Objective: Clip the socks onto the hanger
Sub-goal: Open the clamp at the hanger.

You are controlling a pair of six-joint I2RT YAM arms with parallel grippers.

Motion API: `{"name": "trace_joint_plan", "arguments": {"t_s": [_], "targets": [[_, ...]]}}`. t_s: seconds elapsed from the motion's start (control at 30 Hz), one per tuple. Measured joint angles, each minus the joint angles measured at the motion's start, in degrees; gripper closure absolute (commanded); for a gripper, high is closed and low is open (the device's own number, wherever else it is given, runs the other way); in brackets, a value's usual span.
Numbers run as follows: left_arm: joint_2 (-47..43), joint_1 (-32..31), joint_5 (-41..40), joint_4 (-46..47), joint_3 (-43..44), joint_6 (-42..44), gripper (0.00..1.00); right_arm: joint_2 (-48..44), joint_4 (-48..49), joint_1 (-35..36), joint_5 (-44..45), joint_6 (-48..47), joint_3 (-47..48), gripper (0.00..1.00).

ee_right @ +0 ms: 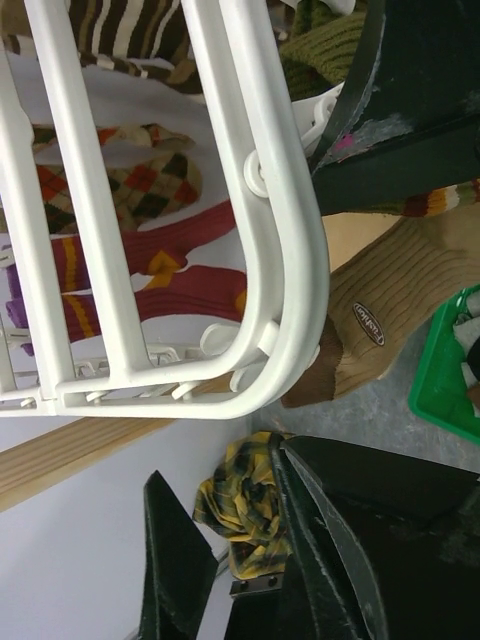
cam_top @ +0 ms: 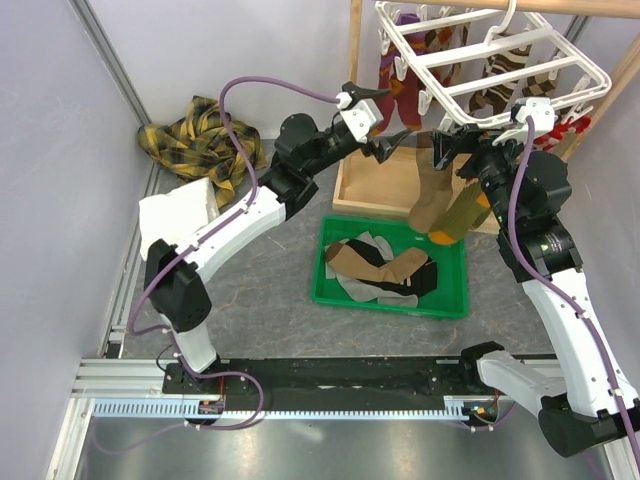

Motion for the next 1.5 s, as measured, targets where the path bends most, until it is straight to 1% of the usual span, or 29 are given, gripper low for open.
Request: {"name": "trace_joint_plan", "arguments": {"t_s": [0.13, 0.33, 0.6, 0.9, 1.1, 1.2, 1.27, 1.5], "targets": [[3.5, 0.0, -0.3, 1.6, 4.2, -1.9, 0.14, -0.1, 0.0, 0.0, 0.5, -0.3, 0.0, 0.04], [9.4, 0.0, -1.0, 2.4, 10.0, -3.8, 0.24, -0.2, 0.0, 0.0, 1.1, -0.6, -0.5, 0.03], [11.6, -0.5, -2.0, 3.0, 10.7, -4.9, 0.26, -0.4, 0.0, 0.0, 1.7, -0.7, -0.9, 0.02], [13.4, -4.3, -3.5, 4.4, 13.2, -4.8, 0.28, -0.7, 0.0, 0.1, 1.8, -0.7, -0.9, 0.02], [14.3, -5.2, -7.4, 5.1, 14.3, -4.9, 0.45, -1.1, 0.0, 0.2, 1.9, -0.8, -1.0, 0.02], [15.0, -5.2, -9.6, 5.6, 15.0, -4.9, 0.6, -1.2, 0.0, 0.4, 2.0, -0.8, -1.0, 0.02], [15.4, -5.2, -10.8, 5.9, 15.1, -5.1, 0.64, -1.4, 0.0, 0.4, 2.0, -0.9, -1.0, 0.02], [15.9, -5.3, -12.2, 6.1, 15.1, -5.1, 0.65, -2.2, 0.0, 0.5, 1.9, -0.9, -1.0, 0.02]]}}
